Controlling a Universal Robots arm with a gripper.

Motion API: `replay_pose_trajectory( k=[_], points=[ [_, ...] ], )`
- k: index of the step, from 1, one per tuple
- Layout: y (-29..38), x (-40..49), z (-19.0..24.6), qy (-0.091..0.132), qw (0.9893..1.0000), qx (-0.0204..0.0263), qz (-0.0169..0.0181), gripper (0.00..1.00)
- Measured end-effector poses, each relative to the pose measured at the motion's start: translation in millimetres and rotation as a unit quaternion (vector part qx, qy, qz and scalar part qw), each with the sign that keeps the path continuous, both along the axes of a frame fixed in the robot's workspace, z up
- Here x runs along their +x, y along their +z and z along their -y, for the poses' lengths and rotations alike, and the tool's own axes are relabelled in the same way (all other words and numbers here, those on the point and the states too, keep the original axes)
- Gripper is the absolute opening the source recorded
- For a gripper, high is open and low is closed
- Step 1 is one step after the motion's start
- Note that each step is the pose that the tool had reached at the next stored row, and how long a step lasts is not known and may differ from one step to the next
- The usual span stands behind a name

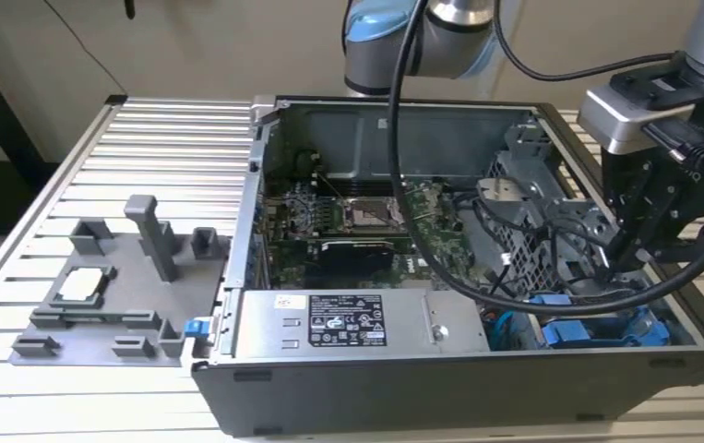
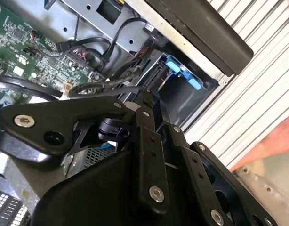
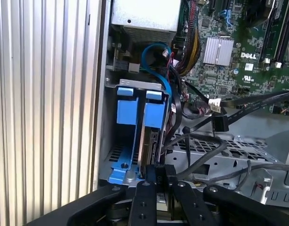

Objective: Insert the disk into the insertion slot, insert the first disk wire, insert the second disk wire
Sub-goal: 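Insert the first disk wire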

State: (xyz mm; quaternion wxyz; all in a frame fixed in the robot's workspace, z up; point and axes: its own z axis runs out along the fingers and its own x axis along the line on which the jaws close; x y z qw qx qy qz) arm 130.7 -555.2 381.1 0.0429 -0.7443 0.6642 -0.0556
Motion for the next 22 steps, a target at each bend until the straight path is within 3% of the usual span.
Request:
replay_pose_trajectory(
  k=[9,18,22],
  points=[
    [-2.9,11.3,-1.9,-0.006,0.9999,-0.0004,-0.0103,0.19],
    [-5.0,13.2,-1.9,-0.005,0.9999,-0.0004,-0.0117,0.19],
    [-9.5,17.0,-2.1,-0.008,0.9998,-0.0005,-0.0162,0.19]
  ],
)
